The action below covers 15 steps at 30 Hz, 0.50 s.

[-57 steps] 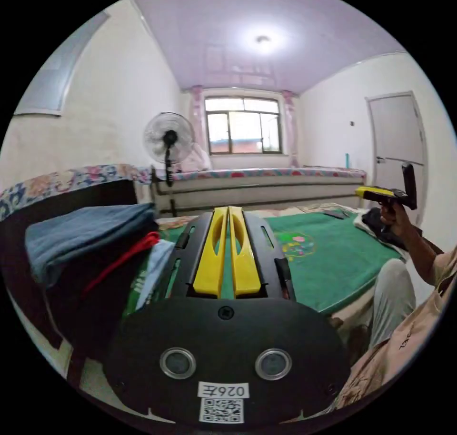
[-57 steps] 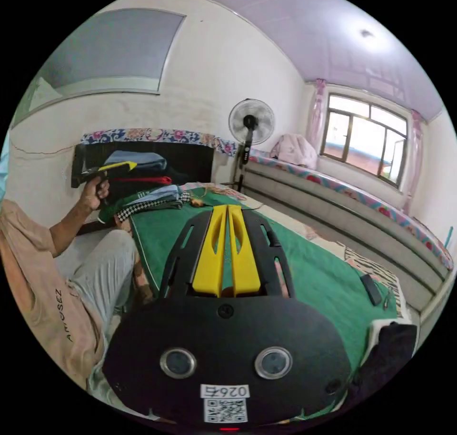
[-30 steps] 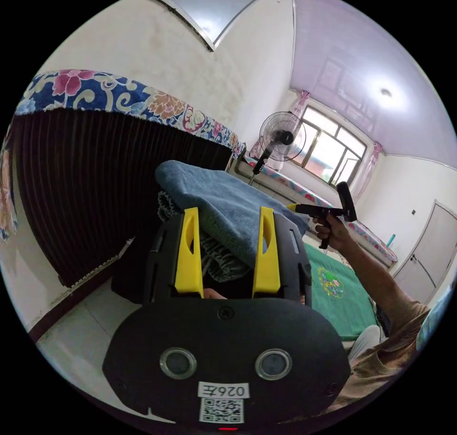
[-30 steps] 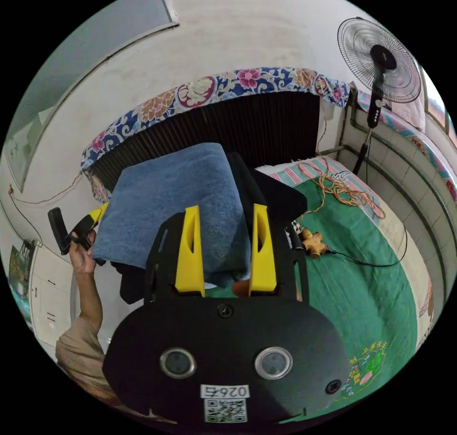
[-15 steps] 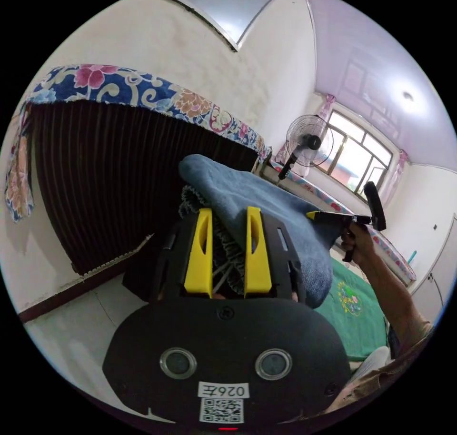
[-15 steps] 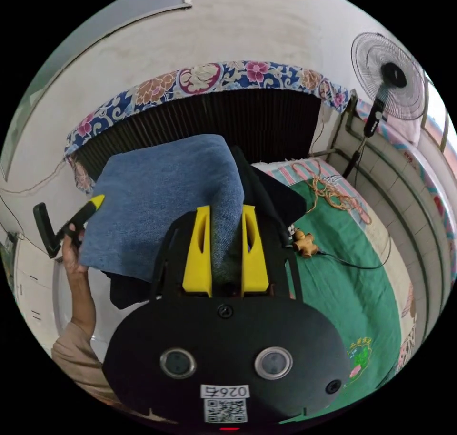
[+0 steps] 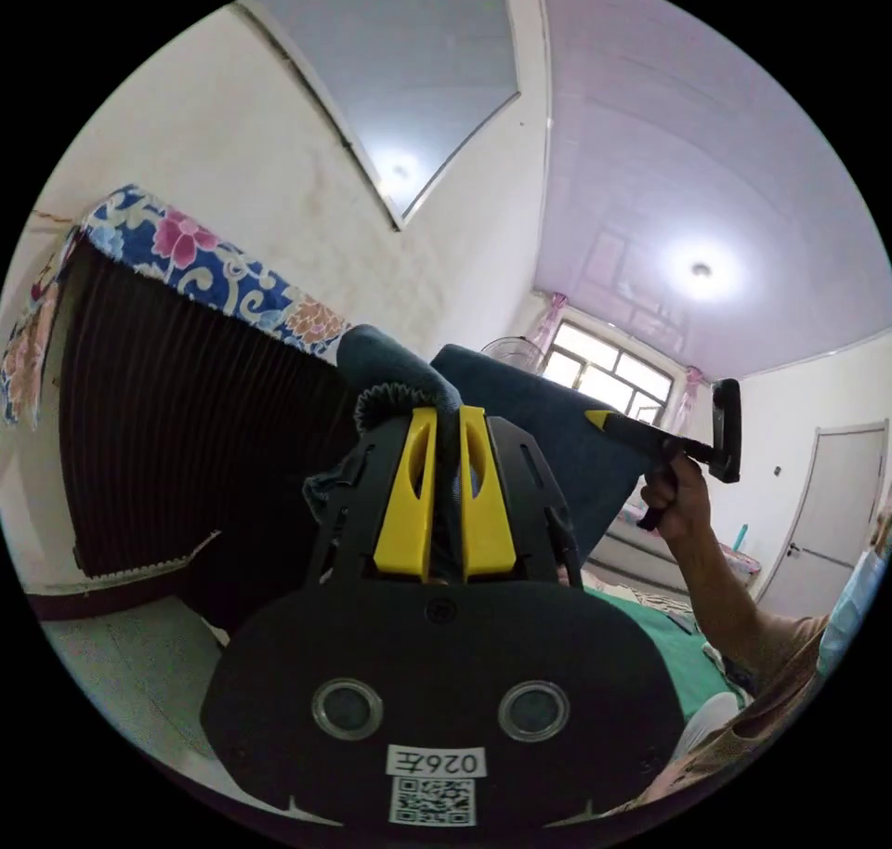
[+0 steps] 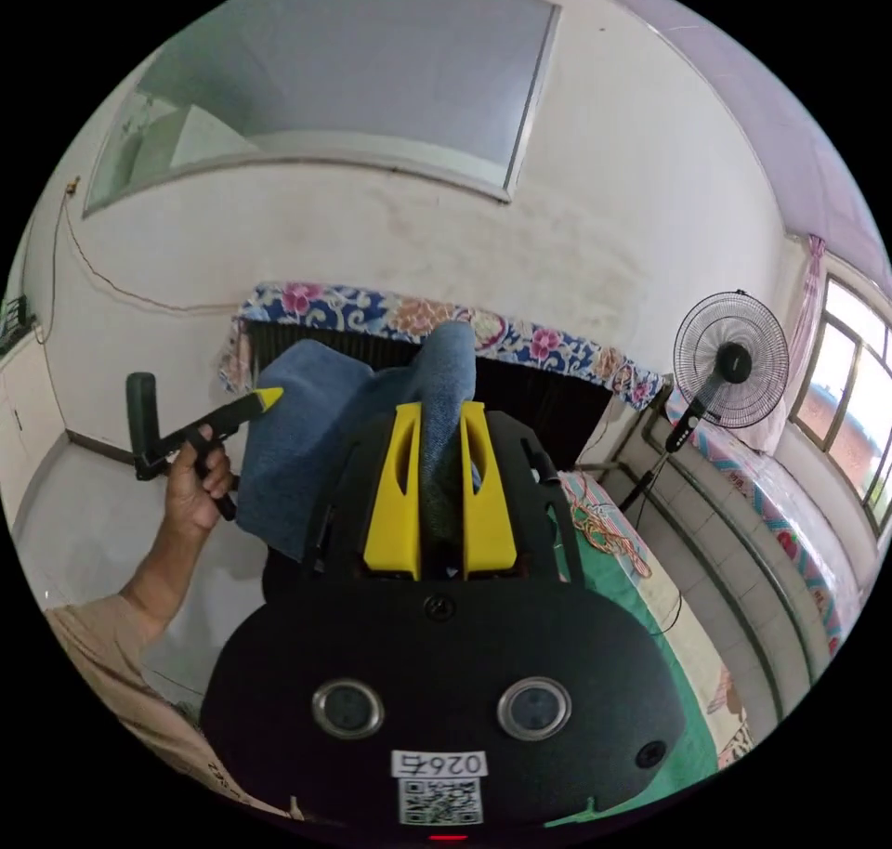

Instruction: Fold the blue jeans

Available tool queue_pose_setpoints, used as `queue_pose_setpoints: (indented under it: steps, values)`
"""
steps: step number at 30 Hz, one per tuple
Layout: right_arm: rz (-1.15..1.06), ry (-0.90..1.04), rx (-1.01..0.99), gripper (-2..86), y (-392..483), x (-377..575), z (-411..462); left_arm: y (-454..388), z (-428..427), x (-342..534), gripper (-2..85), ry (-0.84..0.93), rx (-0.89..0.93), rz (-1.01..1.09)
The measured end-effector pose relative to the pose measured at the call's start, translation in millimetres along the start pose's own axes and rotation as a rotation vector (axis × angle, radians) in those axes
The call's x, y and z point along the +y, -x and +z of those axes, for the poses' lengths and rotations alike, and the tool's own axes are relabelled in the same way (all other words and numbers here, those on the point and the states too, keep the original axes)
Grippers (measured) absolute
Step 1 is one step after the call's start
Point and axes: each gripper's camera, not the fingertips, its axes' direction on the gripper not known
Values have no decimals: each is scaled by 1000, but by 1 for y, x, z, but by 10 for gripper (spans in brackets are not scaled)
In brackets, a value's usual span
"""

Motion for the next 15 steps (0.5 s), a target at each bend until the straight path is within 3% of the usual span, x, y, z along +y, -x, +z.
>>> queue_pose_setpoints:
  steps: [5,8,11,13,15]
  values:
    - [84,-123,91,-6,-82,63,-147,-112,38,-11,40,4,220,134]
    - [207,-108,183,-10,-138,131,-217,-185,102,5,43,104,422,185]
    - [359,17,412,-9,-189,225,-263,-252,197,66,46,311,603,185]
    - [492,197,529,-9,-226,290,-273,-291,291,148,45,655,657,135]
    - [676,404,556,-9,-270,361,-276,-302,357,215,27,964,595,45]
